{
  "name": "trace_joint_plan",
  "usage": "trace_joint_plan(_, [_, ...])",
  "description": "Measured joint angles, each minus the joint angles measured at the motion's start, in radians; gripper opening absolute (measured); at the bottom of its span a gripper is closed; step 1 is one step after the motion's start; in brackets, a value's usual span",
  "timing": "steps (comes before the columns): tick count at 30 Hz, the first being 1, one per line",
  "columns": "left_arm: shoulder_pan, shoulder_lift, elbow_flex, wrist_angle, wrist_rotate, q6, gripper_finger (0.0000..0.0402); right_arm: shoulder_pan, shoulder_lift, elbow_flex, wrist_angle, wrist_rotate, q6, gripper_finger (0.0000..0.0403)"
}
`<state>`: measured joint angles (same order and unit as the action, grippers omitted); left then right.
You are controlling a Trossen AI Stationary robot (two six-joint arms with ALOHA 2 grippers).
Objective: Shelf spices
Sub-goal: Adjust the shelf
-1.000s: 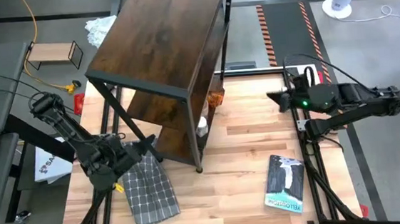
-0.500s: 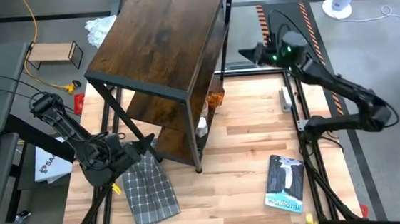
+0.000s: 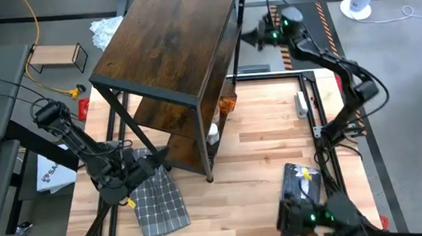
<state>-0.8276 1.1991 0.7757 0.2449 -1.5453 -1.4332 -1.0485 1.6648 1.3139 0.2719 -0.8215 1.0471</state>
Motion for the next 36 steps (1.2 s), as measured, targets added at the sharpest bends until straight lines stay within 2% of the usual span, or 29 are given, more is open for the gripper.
trace_joint_plan(3, [-0.007,0.007,0.000,-0.001,0.008,-0.012,0.0000,-0.023,0.097,0.221,-0.153,-0.021,-0.079,0.0000])
trace_joint_plan(5, [-0.008,0.008,0.000,-0.001,0.015,-0.013,0.0000,-0.027,0.170,0.388,-0.315,-0.105,-0.160,0.0000])
trace_joint_plan(7, [-0.009,0.007,0.000,0.000,0.014,-0.013,0.0000,-0.016,0.239,0.552,-0.536,-0.196,-0.276,0.0000])
trace_joint_plan(10, [-0.009,0.007,0.000,0.000,0.015,-0.008,0.0000,0.004,0.333,0.771,-0.864,-0.239,-0.482,0.0000])
trace_joint_plan(15, [-0.008,0.007,0.000,-0.002,-0.016,0.113,0.0000,0.017,0.424,1.018,-1.243,-0.288,-0.749,0.0000])
trace_joint_plan(17, [0.005,0.007,0.000,-0.005,-0.022,0.160,0.0000,0.027,0.438,1.045,-1.331,-0.293,-0.823,0.0000])
trace_joint_plan(25, [0.055,0.007,0.000,-0.014,-0.027,0.187,0.0000,0.075,0.425,1.007,-1.418,-0.294,-0.941,0.0000])
trace_joint_plan(31, [0.052,0.007,0.000,-0.016,-0.027,0.230,0.0000,0.078,0.424,1.007,-1.487,-0.295,-0.980,0.0000])
trace_joint_plan(36, [0.048,0.007,0.000,-0.035,-0.027,0.232,0.0000,0.072,0.403,1.007,-1.619,-0.285,-1.074,0.0000])
